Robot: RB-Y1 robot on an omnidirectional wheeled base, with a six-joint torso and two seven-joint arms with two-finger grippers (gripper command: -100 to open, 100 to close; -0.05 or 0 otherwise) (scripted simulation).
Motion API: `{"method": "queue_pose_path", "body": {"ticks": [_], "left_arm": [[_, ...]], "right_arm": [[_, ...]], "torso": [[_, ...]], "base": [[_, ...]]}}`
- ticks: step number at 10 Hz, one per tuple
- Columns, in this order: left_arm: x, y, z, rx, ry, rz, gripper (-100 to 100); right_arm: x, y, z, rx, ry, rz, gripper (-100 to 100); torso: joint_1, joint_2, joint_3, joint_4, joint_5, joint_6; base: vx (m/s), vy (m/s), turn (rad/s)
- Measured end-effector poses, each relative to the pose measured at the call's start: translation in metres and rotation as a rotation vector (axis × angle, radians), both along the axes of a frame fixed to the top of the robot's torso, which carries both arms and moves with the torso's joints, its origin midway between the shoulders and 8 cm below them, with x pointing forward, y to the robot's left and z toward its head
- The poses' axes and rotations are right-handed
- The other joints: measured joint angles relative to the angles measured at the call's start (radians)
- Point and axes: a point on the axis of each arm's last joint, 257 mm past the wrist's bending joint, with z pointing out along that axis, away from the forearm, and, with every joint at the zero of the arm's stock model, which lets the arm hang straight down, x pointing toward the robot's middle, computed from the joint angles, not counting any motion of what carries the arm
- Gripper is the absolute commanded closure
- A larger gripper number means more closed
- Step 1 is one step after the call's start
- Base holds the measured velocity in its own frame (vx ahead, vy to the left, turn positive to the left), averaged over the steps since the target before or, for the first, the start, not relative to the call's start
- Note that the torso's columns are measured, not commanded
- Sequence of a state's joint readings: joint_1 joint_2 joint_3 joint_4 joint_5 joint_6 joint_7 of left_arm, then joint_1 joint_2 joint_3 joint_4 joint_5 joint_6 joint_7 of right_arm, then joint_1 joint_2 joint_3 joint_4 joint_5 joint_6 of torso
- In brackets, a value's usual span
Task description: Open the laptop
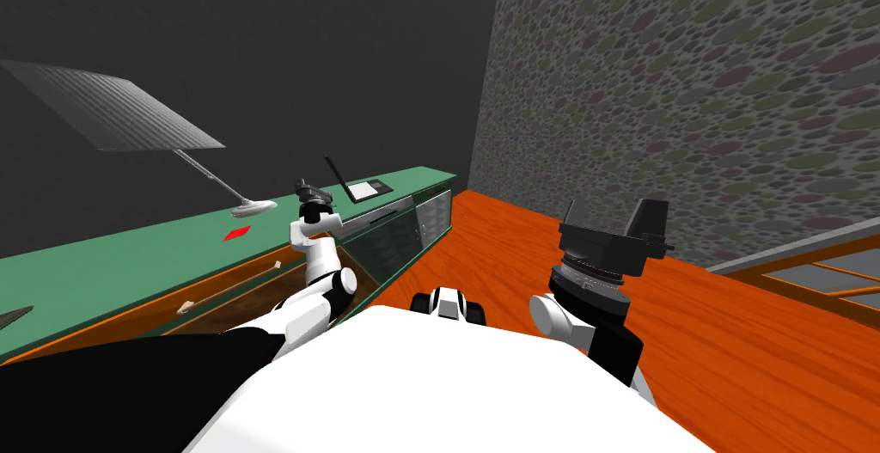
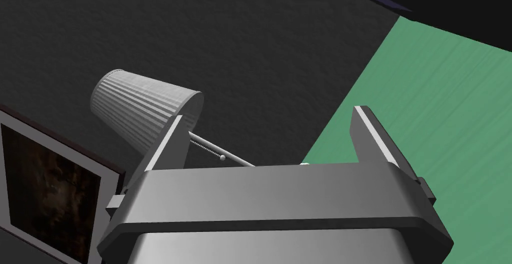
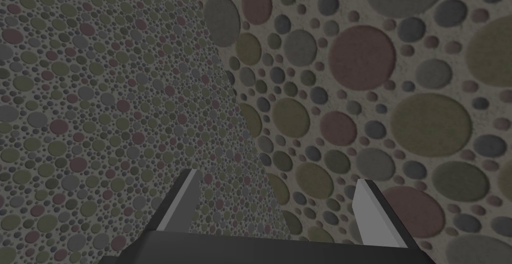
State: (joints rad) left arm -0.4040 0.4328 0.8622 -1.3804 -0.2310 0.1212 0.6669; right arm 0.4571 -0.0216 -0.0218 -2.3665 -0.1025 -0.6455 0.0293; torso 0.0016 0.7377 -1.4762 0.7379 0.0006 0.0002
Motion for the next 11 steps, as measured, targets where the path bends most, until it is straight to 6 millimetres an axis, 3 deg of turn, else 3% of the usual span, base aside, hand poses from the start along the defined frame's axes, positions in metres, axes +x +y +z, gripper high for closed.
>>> {"method": "queue_pose_path", "body": {"ticks": [7,11], "left_arm": [[-0.010,0.066,-0.032,-0.294,-0.056,0.091,-100],[-0.019,0.090,-0.036,-0.419,-0.101,0.127,-100]], "right_arm": [[0.000,0.000,0.000,0.000,0.000,0.000,0],[0.000,0.000,0.000,0.000,0.000,0.000,0]], "torso": [[-0.002,-0.003,-0.002,-0.002,0.000,0.005],[-0.001,-0.003,-0.002,-0.001,0.000,0.003]], "base": [[0.052,-0.097,-0.057],[0.035,-0.067,-0.047]]}}
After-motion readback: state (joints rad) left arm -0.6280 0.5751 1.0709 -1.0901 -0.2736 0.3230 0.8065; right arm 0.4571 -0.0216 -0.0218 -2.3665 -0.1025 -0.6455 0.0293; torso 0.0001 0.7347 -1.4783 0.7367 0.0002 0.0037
